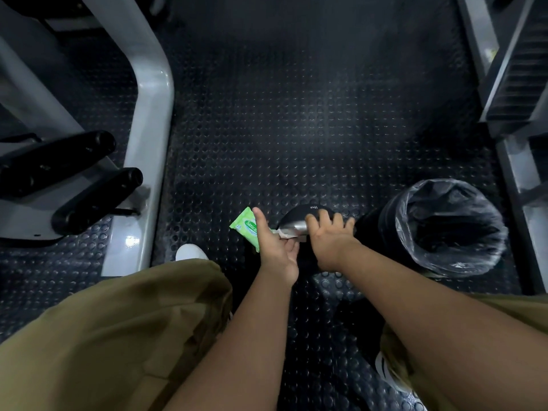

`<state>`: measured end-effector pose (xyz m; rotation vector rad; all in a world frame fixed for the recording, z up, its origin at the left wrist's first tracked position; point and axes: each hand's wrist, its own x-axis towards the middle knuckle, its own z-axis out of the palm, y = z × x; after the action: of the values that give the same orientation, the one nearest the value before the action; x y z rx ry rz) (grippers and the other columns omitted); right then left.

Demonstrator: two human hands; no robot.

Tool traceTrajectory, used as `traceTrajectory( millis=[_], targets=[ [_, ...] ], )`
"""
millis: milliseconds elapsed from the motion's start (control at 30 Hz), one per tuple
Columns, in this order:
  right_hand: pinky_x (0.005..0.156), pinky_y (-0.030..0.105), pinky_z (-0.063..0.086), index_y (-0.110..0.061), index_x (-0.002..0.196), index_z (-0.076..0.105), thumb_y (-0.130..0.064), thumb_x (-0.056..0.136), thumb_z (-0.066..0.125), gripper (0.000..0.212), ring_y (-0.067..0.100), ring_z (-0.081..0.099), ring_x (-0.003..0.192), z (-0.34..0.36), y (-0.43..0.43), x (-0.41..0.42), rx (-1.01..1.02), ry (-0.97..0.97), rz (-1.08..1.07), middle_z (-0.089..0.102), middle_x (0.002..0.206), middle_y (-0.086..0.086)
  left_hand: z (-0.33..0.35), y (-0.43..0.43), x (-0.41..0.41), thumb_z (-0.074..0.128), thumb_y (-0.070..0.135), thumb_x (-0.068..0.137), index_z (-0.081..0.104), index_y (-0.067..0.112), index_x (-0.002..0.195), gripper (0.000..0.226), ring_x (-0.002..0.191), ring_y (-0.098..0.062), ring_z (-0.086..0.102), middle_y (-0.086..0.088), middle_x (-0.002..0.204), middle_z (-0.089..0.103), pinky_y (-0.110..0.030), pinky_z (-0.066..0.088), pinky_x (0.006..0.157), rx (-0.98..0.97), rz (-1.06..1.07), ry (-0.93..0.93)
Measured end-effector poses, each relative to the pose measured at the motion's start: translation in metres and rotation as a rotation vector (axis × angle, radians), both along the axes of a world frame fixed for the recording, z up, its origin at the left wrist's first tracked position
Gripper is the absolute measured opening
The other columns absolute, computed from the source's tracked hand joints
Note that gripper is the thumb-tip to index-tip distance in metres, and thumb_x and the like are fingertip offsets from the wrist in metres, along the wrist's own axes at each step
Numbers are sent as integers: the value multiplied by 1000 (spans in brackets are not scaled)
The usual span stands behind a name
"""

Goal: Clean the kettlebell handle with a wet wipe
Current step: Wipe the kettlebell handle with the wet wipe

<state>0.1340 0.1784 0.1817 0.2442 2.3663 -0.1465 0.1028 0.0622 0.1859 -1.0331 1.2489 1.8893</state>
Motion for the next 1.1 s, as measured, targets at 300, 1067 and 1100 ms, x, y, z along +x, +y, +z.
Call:
traceTrajectory(
  millis=[300, 1067, 1100],
  targets=[
    [113, 69, 22, -19, 151, 10, -20, 71, 82, 107, 38, 33, 130, -1, 0, 0, -1, 4, 3, 24, 141, 12, -11, 11, -3, 58, 100, 60, 47, 15, 152, 126, 119, -30, 69, -18, 130, 69, -41, 49, 113, 51, 38, -39],
    [116, 69, 19, -19, 154, 3, -21, 75, 81, 110, 40, 29, 134, 2, 0, 0, -7, -18, -2, 20, 145, 13, -10, -5, -17, 52, 97, 71, 68, 3, 127, 111, 107, -30, 75, -14, 110, 79, -39, 57, 99, 26, -156, -61],
    [116, 69, 19, -19, 154, 4, -21, 75, 80, 110, 40, 29, 134, 1, 0, 0, -5, -14, -1, 20, 145, 13, -8, -7, -18, 51, 97, 72, 68, 2, 126, 111, 104, -29, 76, -14, 108, 79, -38, 59, 93, 35, -154, -61]
  ],
)
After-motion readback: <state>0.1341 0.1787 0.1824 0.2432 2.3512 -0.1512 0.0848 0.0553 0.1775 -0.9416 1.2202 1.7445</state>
